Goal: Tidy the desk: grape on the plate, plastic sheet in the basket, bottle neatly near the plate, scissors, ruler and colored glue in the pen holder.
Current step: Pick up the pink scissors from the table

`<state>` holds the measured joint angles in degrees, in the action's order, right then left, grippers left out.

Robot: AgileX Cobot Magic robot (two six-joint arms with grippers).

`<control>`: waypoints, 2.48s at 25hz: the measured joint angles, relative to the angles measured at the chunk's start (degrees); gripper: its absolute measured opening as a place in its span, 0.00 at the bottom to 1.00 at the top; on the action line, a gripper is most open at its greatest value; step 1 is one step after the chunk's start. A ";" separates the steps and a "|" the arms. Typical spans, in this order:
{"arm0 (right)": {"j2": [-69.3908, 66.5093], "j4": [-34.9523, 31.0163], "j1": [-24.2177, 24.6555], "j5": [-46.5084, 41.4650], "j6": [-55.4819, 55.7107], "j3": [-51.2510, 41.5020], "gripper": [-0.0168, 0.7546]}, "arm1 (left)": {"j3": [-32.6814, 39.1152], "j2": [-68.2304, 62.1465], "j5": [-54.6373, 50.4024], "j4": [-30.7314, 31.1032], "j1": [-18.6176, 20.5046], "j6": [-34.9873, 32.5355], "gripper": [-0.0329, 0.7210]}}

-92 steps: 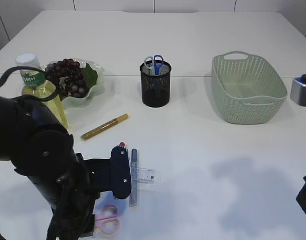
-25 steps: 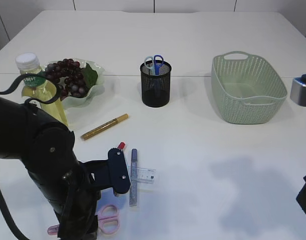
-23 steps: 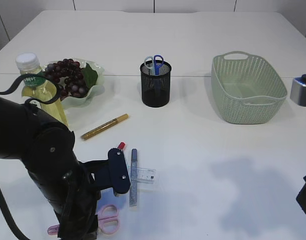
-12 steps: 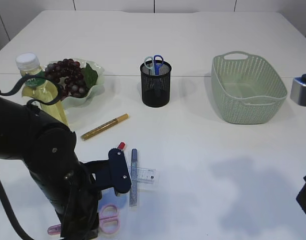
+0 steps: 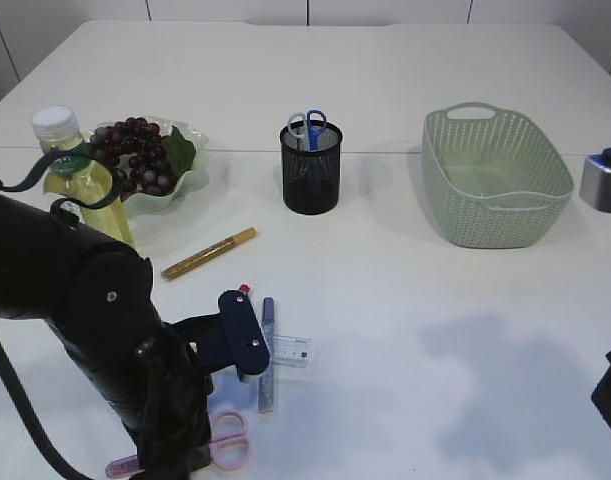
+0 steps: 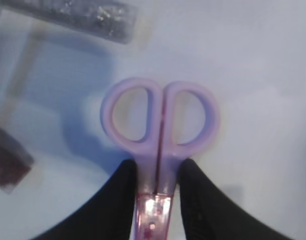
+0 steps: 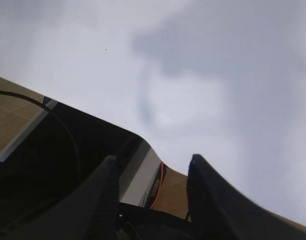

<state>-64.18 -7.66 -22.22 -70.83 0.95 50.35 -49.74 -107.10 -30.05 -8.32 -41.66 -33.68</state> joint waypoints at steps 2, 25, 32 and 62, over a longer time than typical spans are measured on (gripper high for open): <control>0.00 0.00 0.00 0.00 0.00 0.00 0.49 | 0.00 0.00 0.38 -2.25 0.00 0.00 0.34; 0.00 0.00 0.00 0.00 0.00 0.00 0.49 | -0.11 -0.04 0.03 -6.39 0.00 0.47 0.28; 0.00 0.00 0.00 0.00 0.00 0.00 0.49 | -0.55 -0.75 -1.21 -4.77 0.00 0.47 0.34; 0.00 0.00 0.00 0.00 0.00 0.00 0.49 | 0.26 -0.63 -1.18 1.24 0.00 1.02 0.45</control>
<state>-64.18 -7.66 -22.22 -70.83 0.95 50.35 -49.48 -107.74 -31.23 -7.08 -41.66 -32.66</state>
